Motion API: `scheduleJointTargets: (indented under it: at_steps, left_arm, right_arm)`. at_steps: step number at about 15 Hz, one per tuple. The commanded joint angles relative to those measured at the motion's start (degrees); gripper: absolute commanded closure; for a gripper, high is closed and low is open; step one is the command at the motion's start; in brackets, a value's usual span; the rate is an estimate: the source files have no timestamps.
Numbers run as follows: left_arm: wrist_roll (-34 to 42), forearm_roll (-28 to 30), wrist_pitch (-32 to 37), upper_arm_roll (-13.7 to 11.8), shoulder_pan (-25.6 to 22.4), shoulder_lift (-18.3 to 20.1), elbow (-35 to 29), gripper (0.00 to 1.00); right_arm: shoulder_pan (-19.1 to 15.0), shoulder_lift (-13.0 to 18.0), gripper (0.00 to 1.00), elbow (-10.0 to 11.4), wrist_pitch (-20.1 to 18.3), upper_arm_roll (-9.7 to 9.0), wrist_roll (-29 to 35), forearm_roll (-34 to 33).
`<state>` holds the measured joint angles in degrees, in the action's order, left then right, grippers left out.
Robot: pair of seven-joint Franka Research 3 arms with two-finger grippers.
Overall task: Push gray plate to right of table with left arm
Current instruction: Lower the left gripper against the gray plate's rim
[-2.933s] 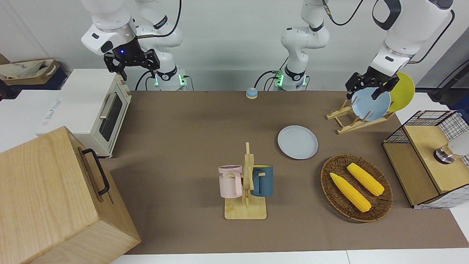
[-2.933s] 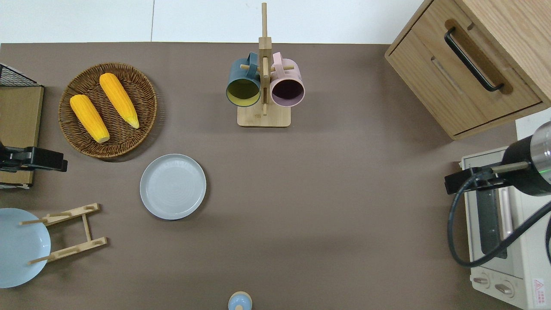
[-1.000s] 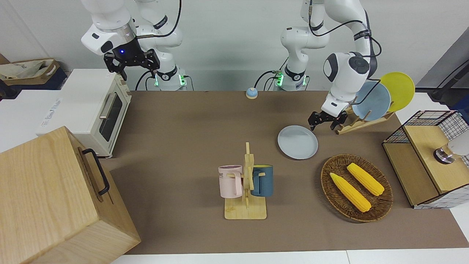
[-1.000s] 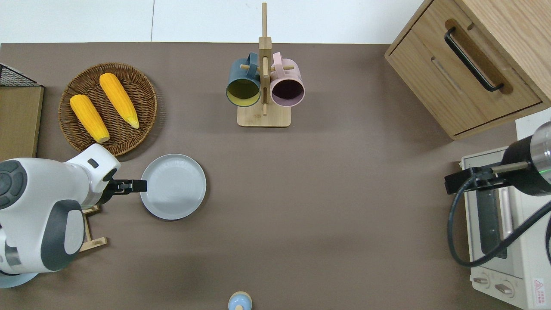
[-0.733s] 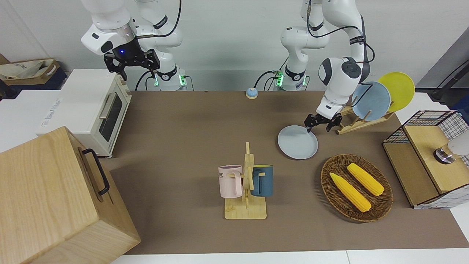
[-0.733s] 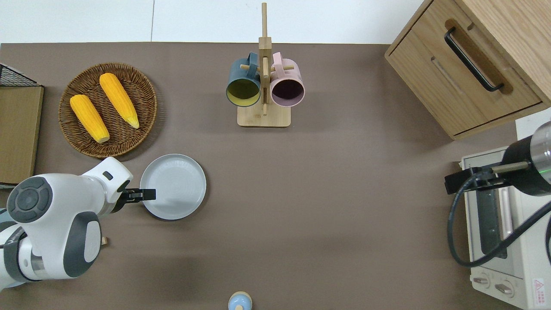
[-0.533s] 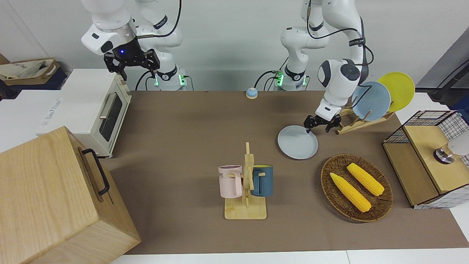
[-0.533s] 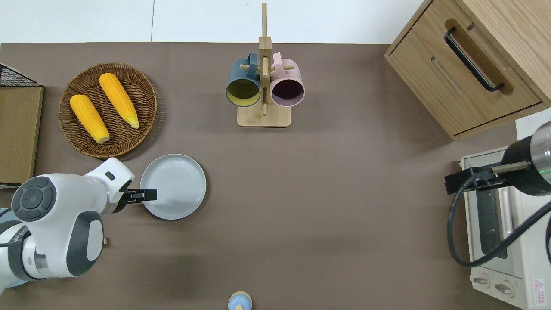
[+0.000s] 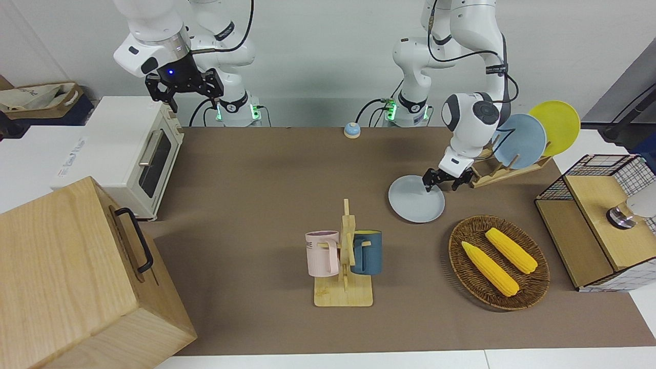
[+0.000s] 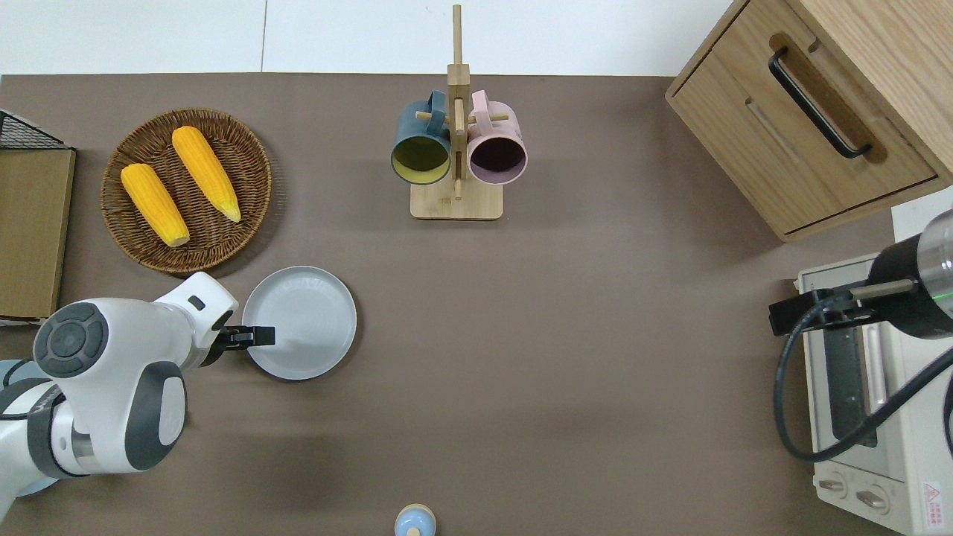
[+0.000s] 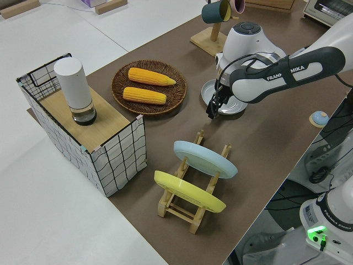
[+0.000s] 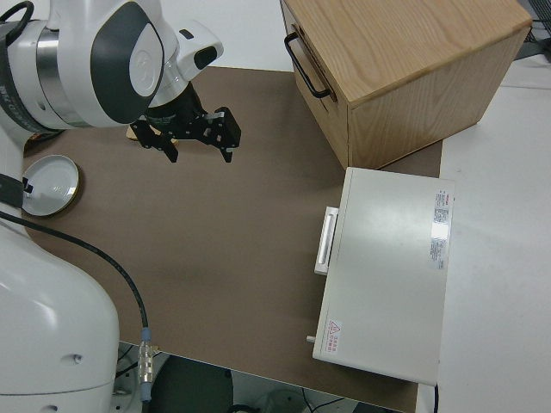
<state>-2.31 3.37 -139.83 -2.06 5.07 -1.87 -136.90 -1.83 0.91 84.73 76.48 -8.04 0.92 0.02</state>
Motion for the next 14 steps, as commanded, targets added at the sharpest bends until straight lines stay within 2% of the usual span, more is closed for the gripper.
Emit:
scheduleJointTargets:
  at_steps: [1, 2, 3, 6, 10, 12, 14]
  left_arm:
    - [-0.2, 0.8, -1.5, -0.5, 0.9, -0.5, -0.7, 0.01]
    - [-0.2, 0.8, -1.5, -0.5, 0.9, -0.5, -0.7, 0.02]
    - [-0.2, 0.8, -1.5, -0.5, 0.9, -0.5, -0.7, 0.11]
    - [-0.3, 0.8, -1.4, -0.5, 0.9, -0.5, -0.7, 0.48]
    - [-0.3, 0.8, -1.5, -0.5, 0.8, -0.5, -0.7, 0.85]
    - [-0.2, 0.8, -1.5, -0.5, 0.8, -0.6, -0.7, 0.97]
    - [0.4, 0.8, -1.5, -0.5, 0.9, -0.8, -0.7, 1.0]
  right_arm:
    - [-1.1, 0.1, 0.017, -0.5, -0.9, -0.92, 0.7, 0.2]
    - [-1.1, 0.1, 0.017, -0.5, -0.9, -0.92, 0.7, 0.2]
    - [-1.1, 0.1, 0.017, -0.5, -0.9, -0.92, 0.7, 0.2]
    - [-1.1, 0.1, 0.017, -0.5, -0.9, -0.92, 0.7, 0.2]
    - [-1.1, 0.1, 0.017, -0.5, -0.9, -0.92, 0.7, 0.2]
    - [-1.2, 0.1, 0.017, -0.5, -0.9, -0.92, 0.7, 0.2]
    - [-1.1, 0.1, 0.017, -0.5, -0.9, -0.92, 0.7, 0.2]
